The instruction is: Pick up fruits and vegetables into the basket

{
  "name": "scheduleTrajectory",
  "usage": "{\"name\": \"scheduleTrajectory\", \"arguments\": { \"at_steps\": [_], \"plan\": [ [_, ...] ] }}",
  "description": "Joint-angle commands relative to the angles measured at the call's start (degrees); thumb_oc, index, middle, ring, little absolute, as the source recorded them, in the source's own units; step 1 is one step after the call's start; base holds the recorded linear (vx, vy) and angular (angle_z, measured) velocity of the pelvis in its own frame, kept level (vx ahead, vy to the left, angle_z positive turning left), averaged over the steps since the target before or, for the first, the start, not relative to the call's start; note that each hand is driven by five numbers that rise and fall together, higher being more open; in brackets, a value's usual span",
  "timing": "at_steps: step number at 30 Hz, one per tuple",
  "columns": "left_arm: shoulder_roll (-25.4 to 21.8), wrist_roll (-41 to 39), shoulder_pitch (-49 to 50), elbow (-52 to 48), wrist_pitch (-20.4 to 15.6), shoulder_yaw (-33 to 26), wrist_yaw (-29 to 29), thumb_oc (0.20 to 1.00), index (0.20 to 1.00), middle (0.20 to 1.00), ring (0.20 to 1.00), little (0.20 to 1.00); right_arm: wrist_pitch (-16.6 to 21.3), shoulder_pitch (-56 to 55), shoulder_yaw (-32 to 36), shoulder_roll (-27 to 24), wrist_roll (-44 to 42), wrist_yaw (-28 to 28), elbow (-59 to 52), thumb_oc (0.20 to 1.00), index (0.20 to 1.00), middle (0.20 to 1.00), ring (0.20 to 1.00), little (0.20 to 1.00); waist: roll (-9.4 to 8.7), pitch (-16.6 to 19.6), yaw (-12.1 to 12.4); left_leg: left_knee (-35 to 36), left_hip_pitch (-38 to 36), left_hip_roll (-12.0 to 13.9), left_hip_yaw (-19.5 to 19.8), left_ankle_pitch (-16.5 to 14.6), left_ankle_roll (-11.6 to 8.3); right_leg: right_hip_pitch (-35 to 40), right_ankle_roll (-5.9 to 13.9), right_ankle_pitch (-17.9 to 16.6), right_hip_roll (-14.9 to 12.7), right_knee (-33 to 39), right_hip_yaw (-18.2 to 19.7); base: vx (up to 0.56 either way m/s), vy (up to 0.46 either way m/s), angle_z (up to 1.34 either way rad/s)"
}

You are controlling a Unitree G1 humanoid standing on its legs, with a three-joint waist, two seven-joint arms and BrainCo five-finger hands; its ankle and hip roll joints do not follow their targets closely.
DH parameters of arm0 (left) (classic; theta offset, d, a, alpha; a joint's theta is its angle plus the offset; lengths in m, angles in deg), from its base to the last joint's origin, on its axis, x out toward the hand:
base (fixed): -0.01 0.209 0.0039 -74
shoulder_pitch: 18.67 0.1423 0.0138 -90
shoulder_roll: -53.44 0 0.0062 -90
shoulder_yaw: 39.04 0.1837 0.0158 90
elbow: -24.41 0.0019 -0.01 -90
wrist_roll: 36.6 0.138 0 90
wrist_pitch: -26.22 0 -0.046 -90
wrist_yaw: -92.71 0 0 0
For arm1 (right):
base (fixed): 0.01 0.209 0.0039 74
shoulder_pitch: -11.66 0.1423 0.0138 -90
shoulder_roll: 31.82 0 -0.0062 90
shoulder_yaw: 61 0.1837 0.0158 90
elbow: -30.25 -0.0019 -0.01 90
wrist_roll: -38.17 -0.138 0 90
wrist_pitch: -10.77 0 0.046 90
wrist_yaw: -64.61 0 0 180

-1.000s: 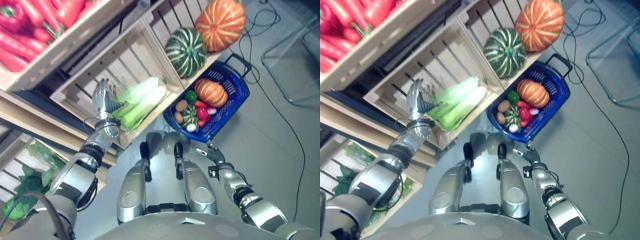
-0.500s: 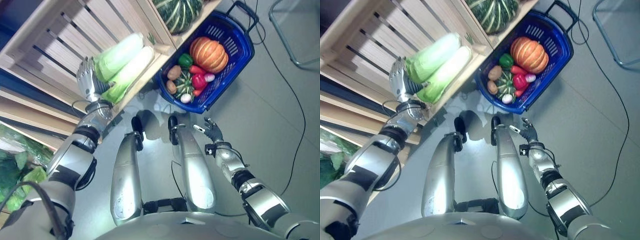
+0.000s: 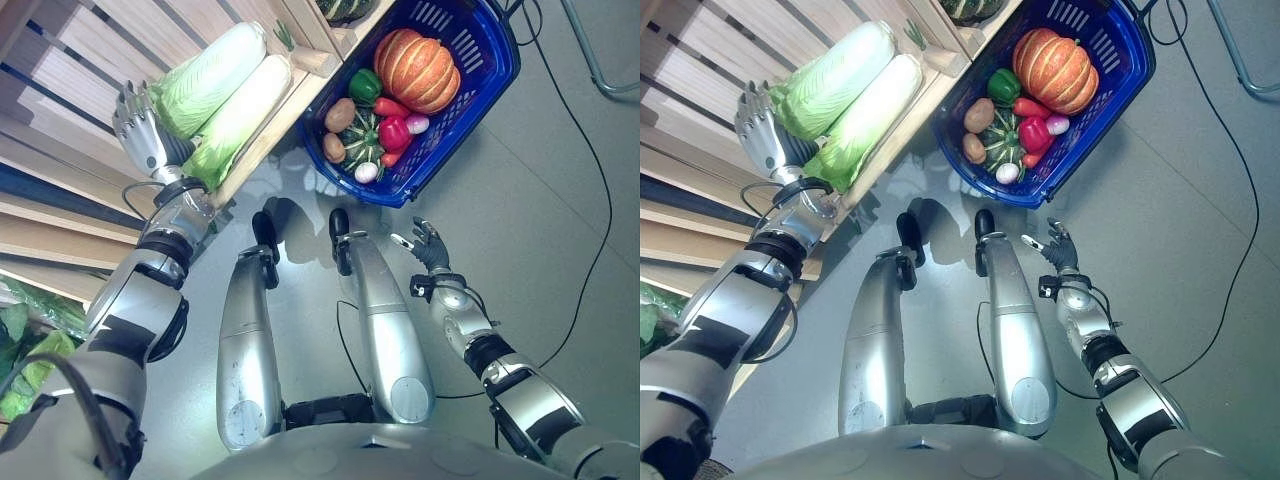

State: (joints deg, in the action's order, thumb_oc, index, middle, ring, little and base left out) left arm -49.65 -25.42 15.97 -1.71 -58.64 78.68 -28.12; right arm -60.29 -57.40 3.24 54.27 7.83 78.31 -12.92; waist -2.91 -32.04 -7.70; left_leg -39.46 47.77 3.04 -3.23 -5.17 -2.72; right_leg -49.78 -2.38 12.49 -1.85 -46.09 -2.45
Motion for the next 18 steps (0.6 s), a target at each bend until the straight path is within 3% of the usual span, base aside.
{"name": "scheduleTrajectory", "arguments": {
  "at_steps": [1, 5, 7, 18],
  "plan": [
    [-3.5, -0.4, -0.5, -1.1, 0.3, -1.7, 4.4, 1.000, 1.000, 1.000, 1.000, 1.000, 2.2, -4.8, -0.4, -1.7, -0.4, 0.7, -5.0, 1.000, 1.000, 1.000, 1.000, 1.000, -0.42, 2.3, -0.2, -0.5, -0.4, -3.0, -2.8, -4.4, 1.16, 3.1, 3.36, -3.5, 1.1, 5.8, -0.4, 0.00, 0.000, 0.00],
    [-3.5, 1.7, -0.3, -2.1, -2.9, -3.6, 8.1, 1.000, 1.000, 1.000, 1.000, 1.000, 2.6, -5.4, -0.2, -1.3, -0.4, 0.2, -4.9, 1.000, 1.000, 1.000, 1.000, 1.000, -0.48, 2.3, 0.1, -0.7, -0.6, -3.2, -2.7, -4.7, 1.17, 3.3, 3.40, -3.3, 1.0, 5.6, -0.7, 0.00, 0.000, 0.00],
    [-3.6, 1.2, -0.1, -2.6, -2.3, -3.8, 9.1, 1.000, 1.000, 1.000, 1.000, 1.000, 2.8, -5.8, -0.2, -1.2, -0.4, -0.3, -4.6, 1.000, 1.000, 1.000, 1.000, 1.000, -0.37, 2.3, 0.2, -0.7, -0.7, -3.3, -2.7, -4.7, 1.07, 3.4, 3.49, -3.4, 1.0, 5.8, -0.7, 0.02, -0.006, 0.01],
    [-3.5, 0.2, 0.4, -3.0, 3.5, -1.3, 1.0, 1.000, 1.000, 1.000, 1.000, 1.000, 0.3, -5.6, -0.5, -1.3, 0.4, 0.9, -7.8, 1.000, 1.000, 1.000, 1.000, 1.000, -0.41, 2.3, 0.2, 0.0, 0.7, -3.3, -3.1, -4.3, 1.40, 1.4, 3.54, -3.8, 1.1, 5.4, -0.8, 0.00, 0.013, 0.02]
  ]
}}
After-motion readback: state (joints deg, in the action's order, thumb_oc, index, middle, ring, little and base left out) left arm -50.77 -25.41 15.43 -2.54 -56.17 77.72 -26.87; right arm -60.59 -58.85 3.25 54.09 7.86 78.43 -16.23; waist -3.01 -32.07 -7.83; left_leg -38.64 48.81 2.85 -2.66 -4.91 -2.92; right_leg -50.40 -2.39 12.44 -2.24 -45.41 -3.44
